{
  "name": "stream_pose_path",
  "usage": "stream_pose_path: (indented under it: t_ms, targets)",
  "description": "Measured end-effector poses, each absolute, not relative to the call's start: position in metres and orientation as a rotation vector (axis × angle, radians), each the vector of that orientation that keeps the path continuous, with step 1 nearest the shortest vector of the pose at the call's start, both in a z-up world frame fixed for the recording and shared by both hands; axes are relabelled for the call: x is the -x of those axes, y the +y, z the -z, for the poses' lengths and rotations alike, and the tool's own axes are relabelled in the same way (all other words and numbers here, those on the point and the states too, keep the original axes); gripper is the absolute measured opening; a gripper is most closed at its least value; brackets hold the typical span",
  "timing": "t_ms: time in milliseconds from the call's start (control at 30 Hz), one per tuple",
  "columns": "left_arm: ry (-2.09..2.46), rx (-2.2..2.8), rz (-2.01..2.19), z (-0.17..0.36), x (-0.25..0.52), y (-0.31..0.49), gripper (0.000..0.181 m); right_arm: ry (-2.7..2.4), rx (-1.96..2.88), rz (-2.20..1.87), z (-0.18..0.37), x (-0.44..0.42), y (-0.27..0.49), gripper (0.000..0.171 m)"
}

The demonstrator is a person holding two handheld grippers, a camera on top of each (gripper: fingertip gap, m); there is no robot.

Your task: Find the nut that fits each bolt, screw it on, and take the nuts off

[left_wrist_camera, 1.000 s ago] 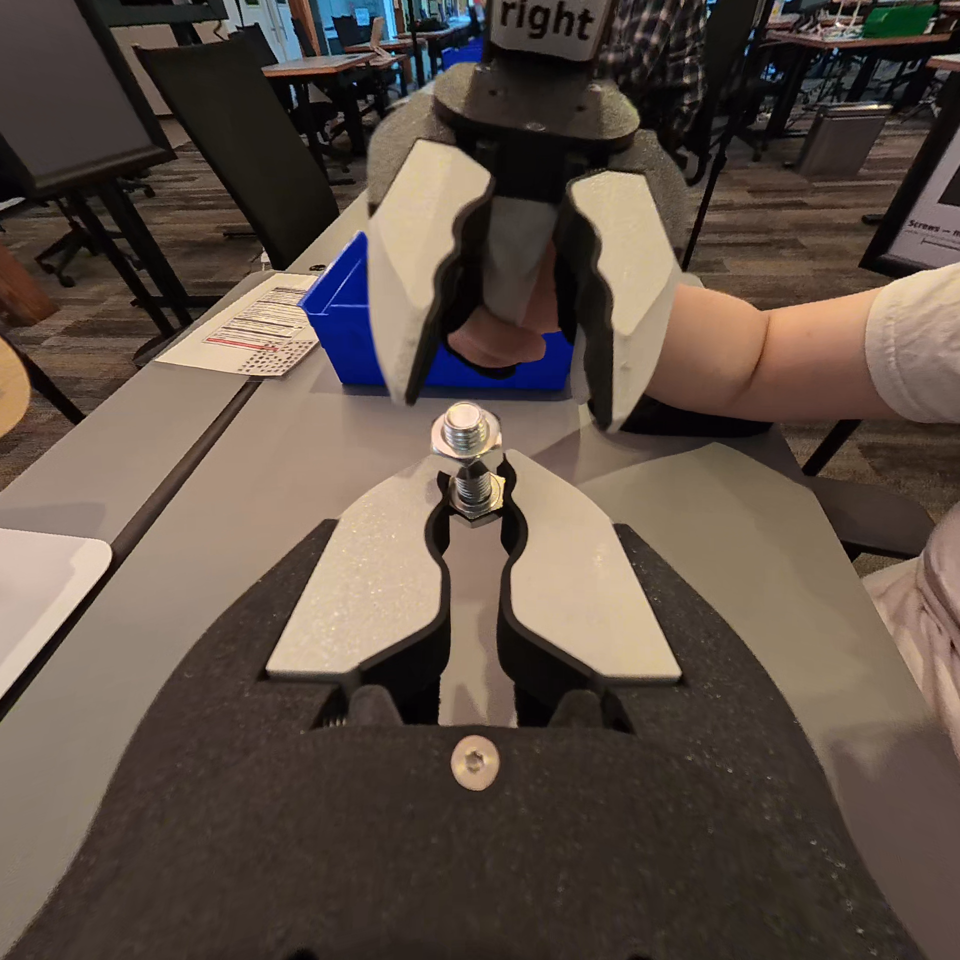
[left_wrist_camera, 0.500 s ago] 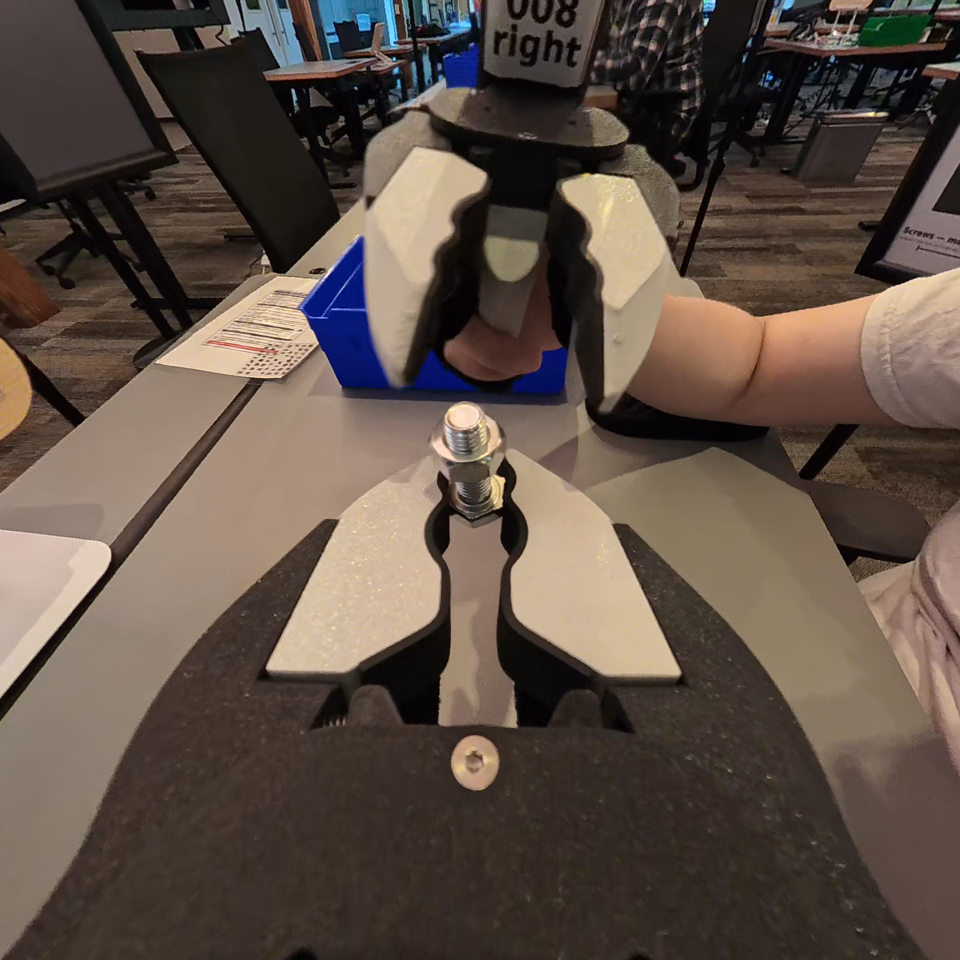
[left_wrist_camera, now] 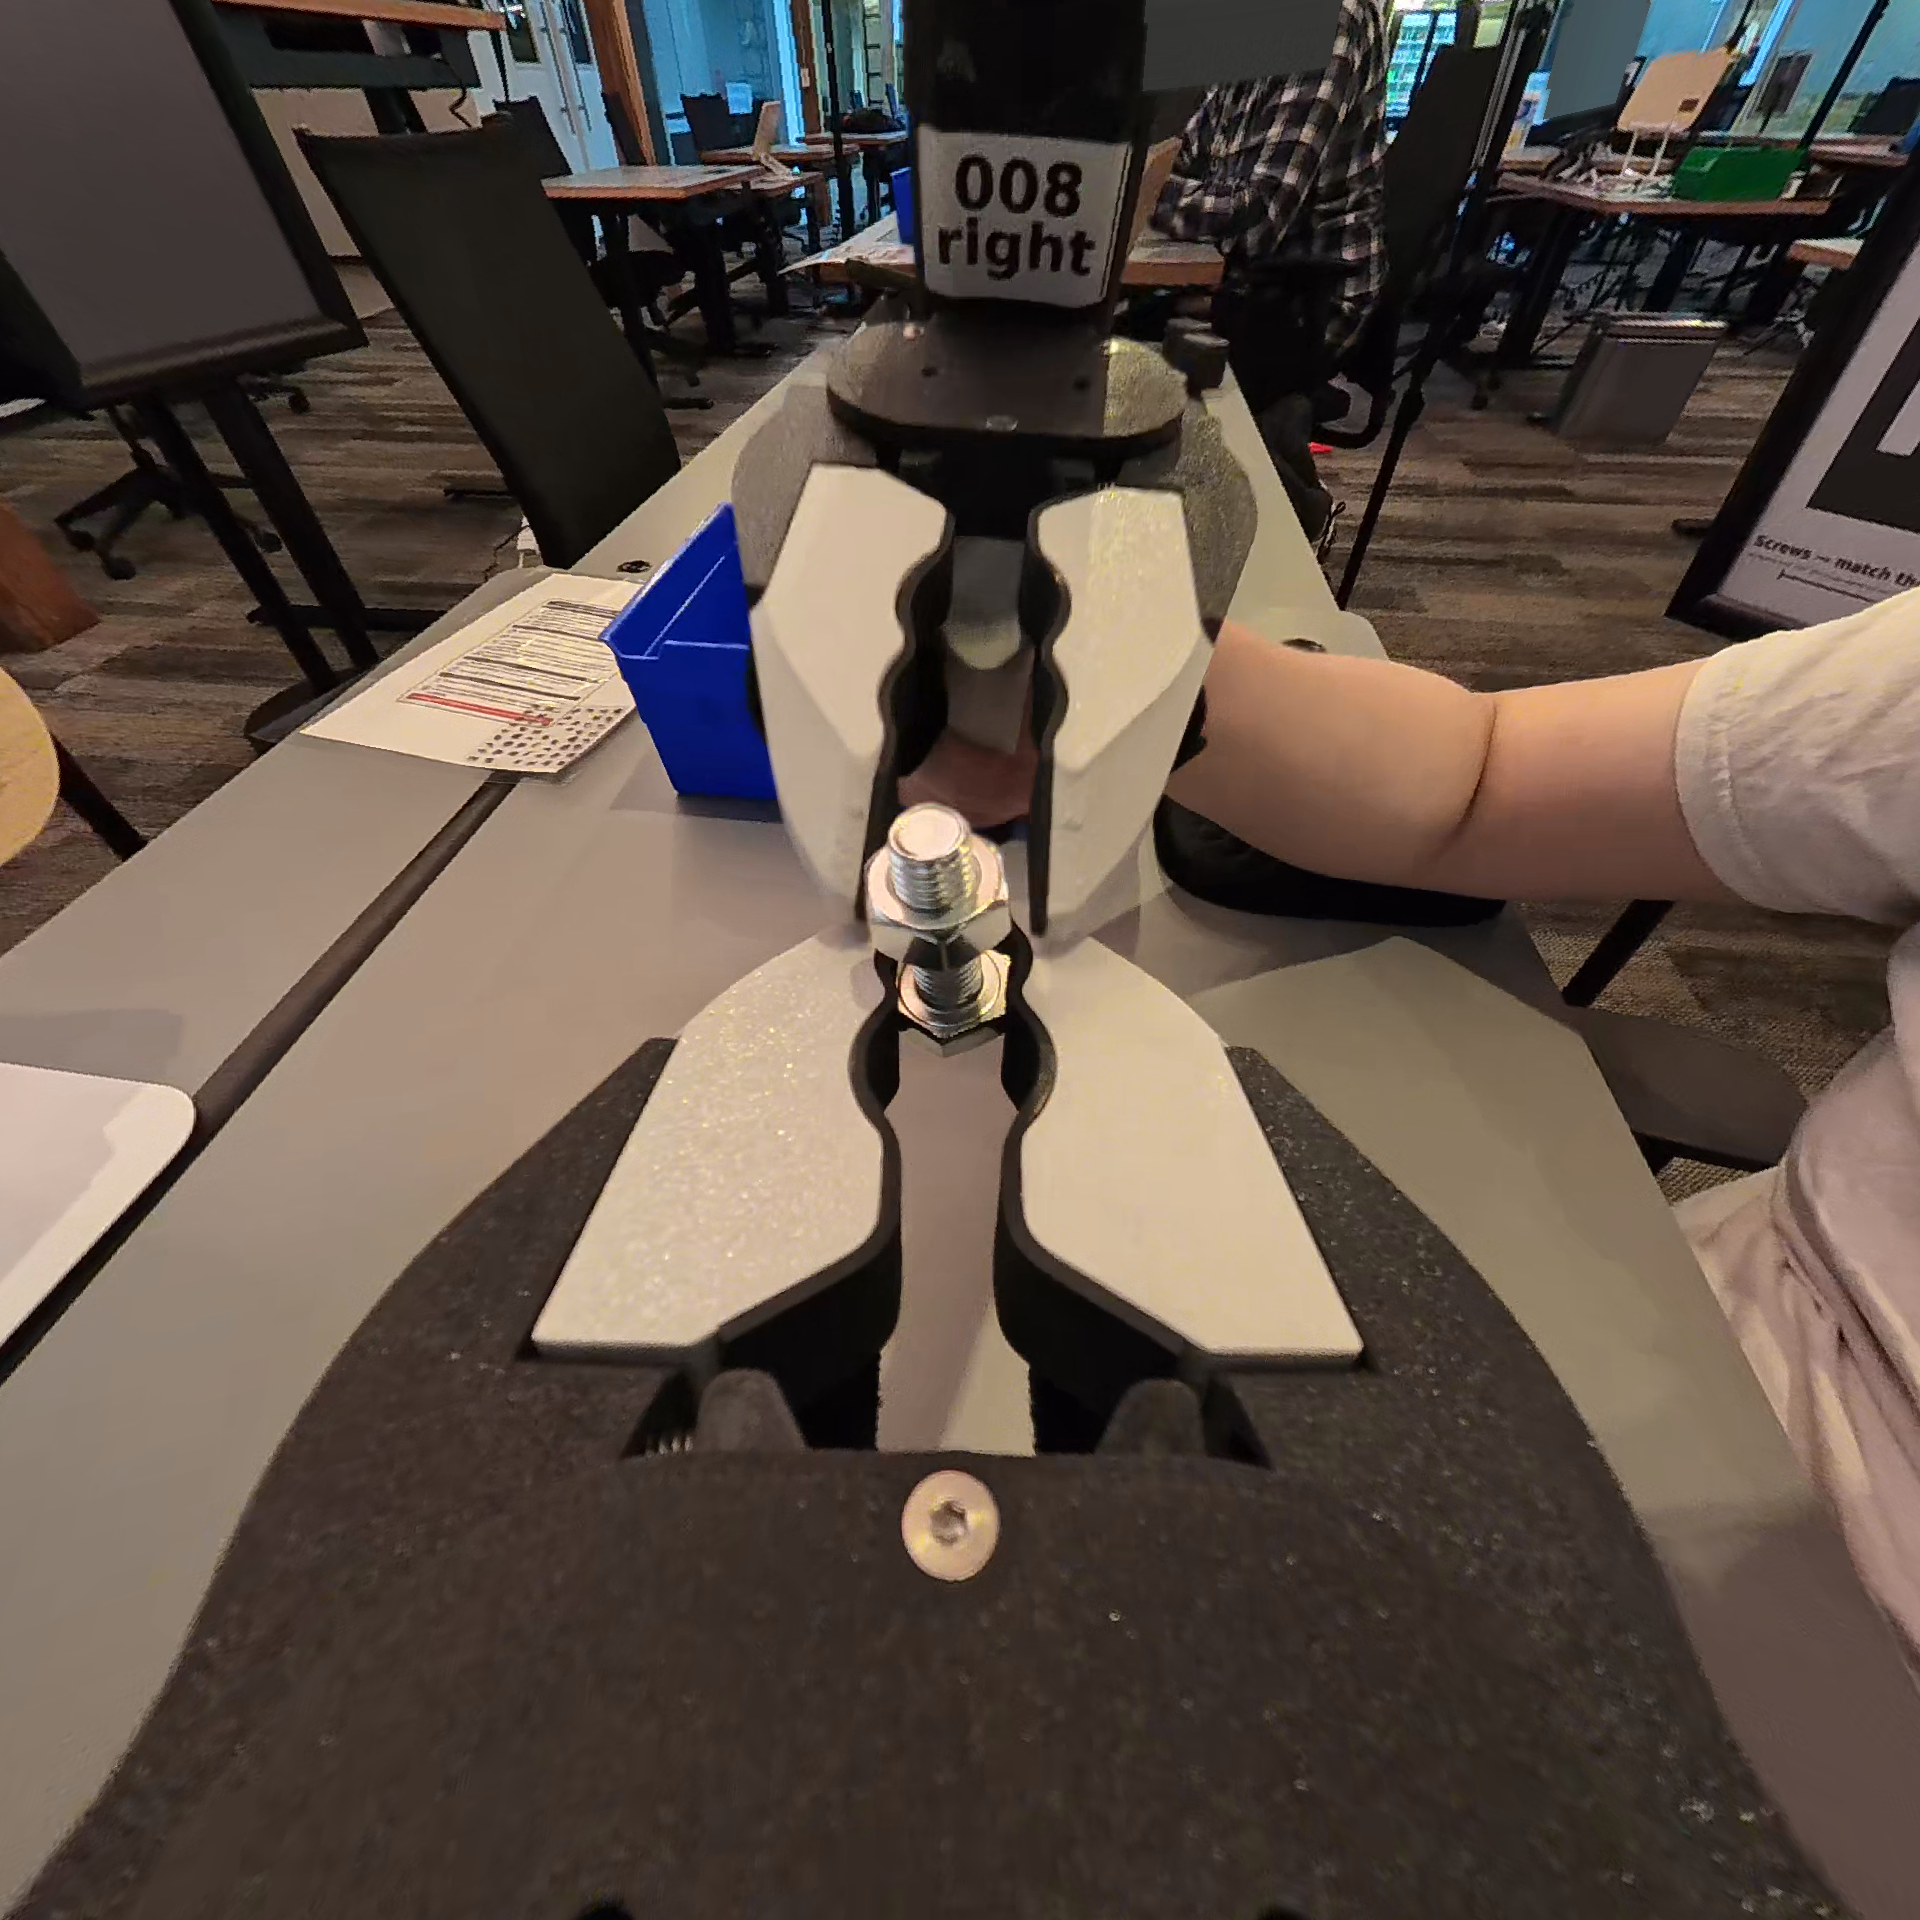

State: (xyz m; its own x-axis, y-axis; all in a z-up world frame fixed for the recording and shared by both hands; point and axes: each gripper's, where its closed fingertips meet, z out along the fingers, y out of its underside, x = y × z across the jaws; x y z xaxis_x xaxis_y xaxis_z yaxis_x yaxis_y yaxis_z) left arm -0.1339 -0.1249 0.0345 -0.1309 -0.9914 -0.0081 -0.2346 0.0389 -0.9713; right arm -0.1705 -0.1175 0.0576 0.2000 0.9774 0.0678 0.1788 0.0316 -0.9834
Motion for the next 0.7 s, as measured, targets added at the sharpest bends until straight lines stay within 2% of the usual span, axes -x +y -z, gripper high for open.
stream_pose_path:
  t_ms: [167,400,467,700]
  targets:
    - [1.516,1.303,1.132,-0.0302,0.1328,-0.1253,0.014,-1.178,1.380,-0.970,-0.0544,0.1763,-0.1164,0.015]
    - [1.508,1.292,1.142,-0.0330,0.1328,-0.1262,0.014,-1.158,1.376,-1.049,-0.0569,0.1736,-0.1169,0.014]
    - [1.506,1.288,1.145,-0.0342,0.1329,-0.1266,0.014,-1.171,1.362,-1.049,-0.0571,0.1737,-0.1191,0.009]
    - [1.521,1.303,1.094,-0.0310,0.1335,-0.1238,0.014,-1.169,1.348,-1.044,-0.0553,0.1752,-0.1181,0.009]
